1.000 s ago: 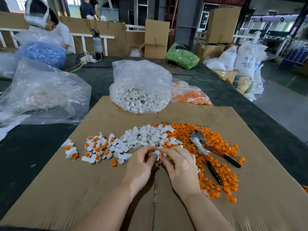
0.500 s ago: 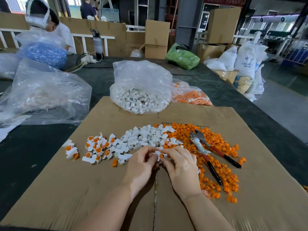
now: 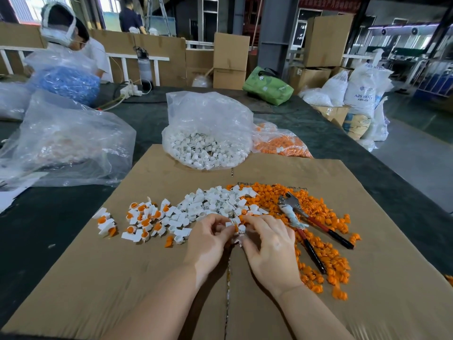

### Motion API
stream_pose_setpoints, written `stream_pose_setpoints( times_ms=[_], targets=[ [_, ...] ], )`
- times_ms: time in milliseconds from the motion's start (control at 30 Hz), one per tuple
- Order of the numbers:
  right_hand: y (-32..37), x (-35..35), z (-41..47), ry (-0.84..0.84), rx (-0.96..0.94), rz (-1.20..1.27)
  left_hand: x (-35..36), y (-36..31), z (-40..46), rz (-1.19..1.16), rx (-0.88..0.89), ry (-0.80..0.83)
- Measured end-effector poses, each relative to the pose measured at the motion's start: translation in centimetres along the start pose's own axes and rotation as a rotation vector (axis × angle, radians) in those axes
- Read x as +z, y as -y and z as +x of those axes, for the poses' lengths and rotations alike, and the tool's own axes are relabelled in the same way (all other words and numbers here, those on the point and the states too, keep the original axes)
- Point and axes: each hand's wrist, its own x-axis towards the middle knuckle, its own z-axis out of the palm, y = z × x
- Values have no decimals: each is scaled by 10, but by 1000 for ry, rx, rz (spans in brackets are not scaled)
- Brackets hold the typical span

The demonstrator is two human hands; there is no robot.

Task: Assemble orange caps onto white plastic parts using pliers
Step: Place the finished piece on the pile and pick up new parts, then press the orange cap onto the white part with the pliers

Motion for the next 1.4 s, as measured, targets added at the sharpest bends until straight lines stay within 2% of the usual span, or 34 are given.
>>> stream_pose_setpoints(
  times_ms=[67, 200, 267, 367, 433, 500, 833, 967, 1067, 1133, 1200, 1400],
  targets=[
    [-9, -7, 4, -29, 100, -80, 0, 0, 2, -34, -39, -7],
    [-32, -29, 15, 53, 398, -335, 0, 2, 7, -56, -87, -23],
    [-42, -37, 21, 156, 529, -450, 1, 2, 8, -74, -103, -27],
    [-55, -45, 29, 380, 677, -459, 2, 2, 10, -100, -126, -31],
    [-60, -46, 32, 462, 704, -456, 3, 3, 10, -103, -135, -33],
    [-63, -46, 34, 468, 688, -468, 4, 3, 11, -104, -143, -43],
    [-55, -53, 28, 301, 530, -542, 0, -4, 9, -127, -170, -55],
    [-36, -64, 35, 275, 403, -331, -1, -12, 11, -240, -212, -67],
    [-11, -73, 40, 447, 318, -67, -1, -20, 13, -376, -237, -42],
    [4, -76, 40, 581, 327, 144, -2, -24, 16, -400, -238, -31],
    [14, -76, 38, 673, 331, 240, -3, -27, 18, -411, -237, -45],
    [23, -73, 36, 799, 489, 457, -10, -24, 20, -382, -220, -90]
  ],
)
